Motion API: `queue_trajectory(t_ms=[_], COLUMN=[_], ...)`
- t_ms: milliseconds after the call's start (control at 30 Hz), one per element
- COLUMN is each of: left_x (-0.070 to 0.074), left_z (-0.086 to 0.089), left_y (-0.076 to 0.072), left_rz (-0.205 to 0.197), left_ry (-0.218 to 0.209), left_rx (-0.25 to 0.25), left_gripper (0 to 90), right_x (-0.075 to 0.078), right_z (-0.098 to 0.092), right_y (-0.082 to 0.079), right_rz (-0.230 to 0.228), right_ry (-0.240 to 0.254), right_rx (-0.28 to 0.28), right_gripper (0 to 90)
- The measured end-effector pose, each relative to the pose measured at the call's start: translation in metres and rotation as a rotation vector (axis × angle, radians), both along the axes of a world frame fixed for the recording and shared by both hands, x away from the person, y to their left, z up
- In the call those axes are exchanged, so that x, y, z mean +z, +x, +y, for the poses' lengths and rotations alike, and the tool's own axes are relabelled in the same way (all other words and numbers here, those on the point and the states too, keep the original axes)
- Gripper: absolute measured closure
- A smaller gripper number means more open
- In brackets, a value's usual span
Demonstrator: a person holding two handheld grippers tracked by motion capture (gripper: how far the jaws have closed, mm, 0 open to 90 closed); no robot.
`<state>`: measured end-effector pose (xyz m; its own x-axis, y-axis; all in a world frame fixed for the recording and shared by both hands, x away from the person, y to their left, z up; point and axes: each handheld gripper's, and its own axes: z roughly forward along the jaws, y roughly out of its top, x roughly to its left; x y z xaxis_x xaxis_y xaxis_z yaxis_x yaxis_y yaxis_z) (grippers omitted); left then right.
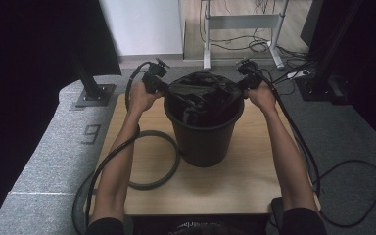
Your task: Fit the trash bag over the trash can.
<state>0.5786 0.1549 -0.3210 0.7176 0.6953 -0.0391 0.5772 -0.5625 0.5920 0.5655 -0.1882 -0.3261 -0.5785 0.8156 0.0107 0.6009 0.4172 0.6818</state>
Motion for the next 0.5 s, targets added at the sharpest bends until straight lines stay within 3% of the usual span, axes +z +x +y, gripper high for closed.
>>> queue_trajectory(t_ms=[67,133,167,267,333,367,400,433,500], left_x=[0.001,0.004,0.004,0.001,-0.005,-0.009,-0.013,-0.016,-0.018], left_z=[0.0,0.001,0.0,-0.001,-0.002,-0.002,-0.002,0.001,0.007], left_y=[0.002,0.001,0.002,0.004,0.006,0.007,0.008,0.008,0.005], left_rz=[0.005,-0.008,-0.008,0.013,0.032,0.046,0.054,0.066,0.054], left_ry=[-0.024,-0.079,-0.081,-0.046,0.008,0.054,0.084,0.074,-0.02], left_rx=[-0.011,-0.038,-0.037,-0.027,-0.012,0.002,0.009,0.001,-0.031], left_gripper=[89.3,88.2,87.6,89.3,89.5,89.6,89.6,89.5,89.2], right_x=[0.0,-0.002,-0.003,-0.005,-0.005,-0.004,-0.005,-0.006,-0.01], right_z=[-0.001,-0.003,-0.004,-0.006,-0.005,-0.005,-0.004,-0.004,-0.007], right_y=[0.0,0.001,0.002,0.003,0.003,0.002,0.002,0.002,0.002], right_rz=[0.007,0.025,0.034,0.042,0.029,0.028,0.027,0.03,0.042], right_ry=[0.005,-0.035,-0.044,-0.019,0.007,0.02,0.008,-0.008,-0.013], right_rx=[0.0,-0.037,-0.047,-0.04,-0.019,-0.011,-0.008,-0.011,-0.021], right_gripper=[88.6,88.7,88.7,88.6,88.5,88.4,88.3,88.4,88.5])
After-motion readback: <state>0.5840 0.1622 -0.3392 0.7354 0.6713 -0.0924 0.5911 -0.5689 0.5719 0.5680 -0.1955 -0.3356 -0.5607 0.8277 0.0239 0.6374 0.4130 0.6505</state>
